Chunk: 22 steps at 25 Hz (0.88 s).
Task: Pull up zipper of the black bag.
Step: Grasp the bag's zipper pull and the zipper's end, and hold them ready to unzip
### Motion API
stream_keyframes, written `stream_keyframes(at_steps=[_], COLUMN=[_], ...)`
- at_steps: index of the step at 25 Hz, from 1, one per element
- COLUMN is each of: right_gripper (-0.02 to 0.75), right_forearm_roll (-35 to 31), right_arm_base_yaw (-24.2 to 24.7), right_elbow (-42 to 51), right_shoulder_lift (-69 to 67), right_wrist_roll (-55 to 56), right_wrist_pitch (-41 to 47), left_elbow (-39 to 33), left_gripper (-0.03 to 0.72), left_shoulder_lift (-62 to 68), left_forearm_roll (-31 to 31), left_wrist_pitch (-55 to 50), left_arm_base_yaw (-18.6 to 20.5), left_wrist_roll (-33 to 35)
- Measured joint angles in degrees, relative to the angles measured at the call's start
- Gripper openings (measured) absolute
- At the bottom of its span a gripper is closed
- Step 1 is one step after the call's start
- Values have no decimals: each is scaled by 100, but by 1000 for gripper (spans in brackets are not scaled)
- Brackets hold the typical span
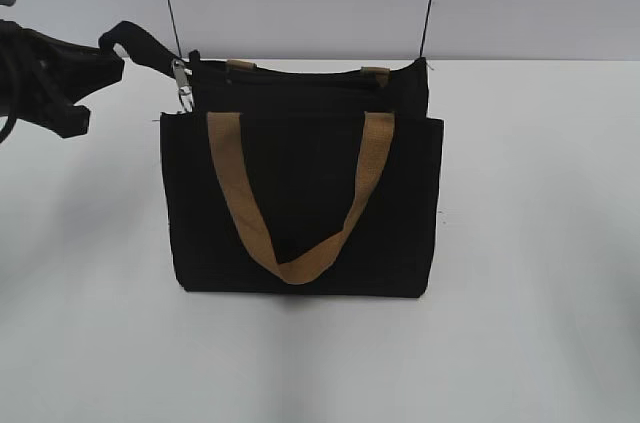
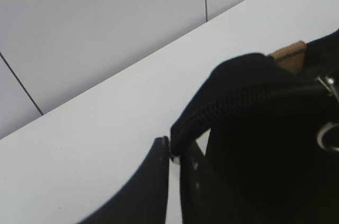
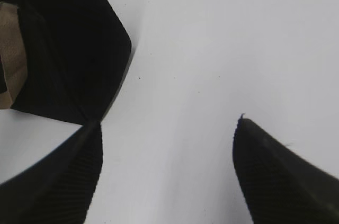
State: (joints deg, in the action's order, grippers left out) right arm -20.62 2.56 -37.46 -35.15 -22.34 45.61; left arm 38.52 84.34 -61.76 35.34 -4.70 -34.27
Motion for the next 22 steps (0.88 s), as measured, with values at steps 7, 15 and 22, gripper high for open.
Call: stream_keyframes(at_steps=[7, 15, 22], right_gripper=[562, 561, 517], right_forearm_roll=[90, 1505, 1482], right_arm_base_yaw=[-1132, -3594, -4700], right_elbow=[-840, -2284, -3822], right_shoulder_lift=[-1903, -4032, -5624], right_wrist_roll=[-60, 1536, 1647], right_wrist_pitch=[-244, -896, -1689], left_elbow=[0, 98, 596], left_gripper=[18, 18, 18], left_shoulder_lift=[0, 0, 258], left_forearm_roll=[0, 30, 178], left_wrist_pitch=[17, 31, 41], left_arm_base_yaw=[0, 0, 0], left_wrist_roll=[0, 0, -2])
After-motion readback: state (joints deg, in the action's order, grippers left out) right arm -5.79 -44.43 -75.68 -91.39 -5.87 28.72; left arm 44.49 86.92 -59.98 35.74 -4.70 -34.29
